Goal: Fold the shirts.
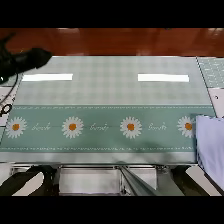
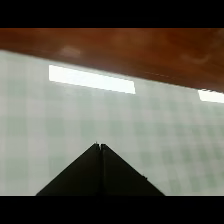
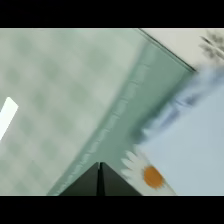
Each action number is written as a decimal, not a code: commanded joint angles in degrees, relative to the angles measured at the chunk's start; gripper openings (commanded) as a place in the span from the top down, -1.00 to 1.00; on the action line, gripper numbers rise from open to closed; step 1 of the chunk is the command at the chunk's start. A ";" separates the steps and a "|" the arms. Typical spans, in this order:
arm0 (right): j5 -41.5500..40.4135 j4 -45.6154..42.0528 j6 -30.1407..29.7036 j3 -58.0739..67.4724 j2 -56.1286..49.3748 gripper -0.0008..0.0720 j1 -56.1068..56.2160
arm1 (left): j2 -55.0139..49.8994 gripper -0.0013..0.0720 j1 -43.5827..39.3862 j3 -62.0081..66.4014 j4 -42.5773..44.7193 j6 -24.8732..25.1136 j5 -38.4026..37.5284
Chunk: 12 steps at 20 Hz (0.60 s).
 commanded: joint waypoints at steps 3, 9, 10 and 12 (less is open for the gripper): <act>-17.42 -4.09 -5.33 8.87 -13.92 0.92 39.47 | -17.29 0.91 -6.47 23.78 16.90 -9.46 -14.95; -16.85 -35.54 1.33 8.85 -27.89 0.92 64.08 | -17.94 0.90 -12.17 7.37 37.64 -25.11 -18.75; -15.63 -35.95 2.08 8.85 -28.92 0.92 64.50 | -17.64 0.90 -12.46 5.03 37.64 -26.25 -19.02; -12.63 -35.98 3.30 7.72 -29.35 0.92 64.24 | -14.08 0.90 -13.38 -0.07 37.48 -26.16 -16.85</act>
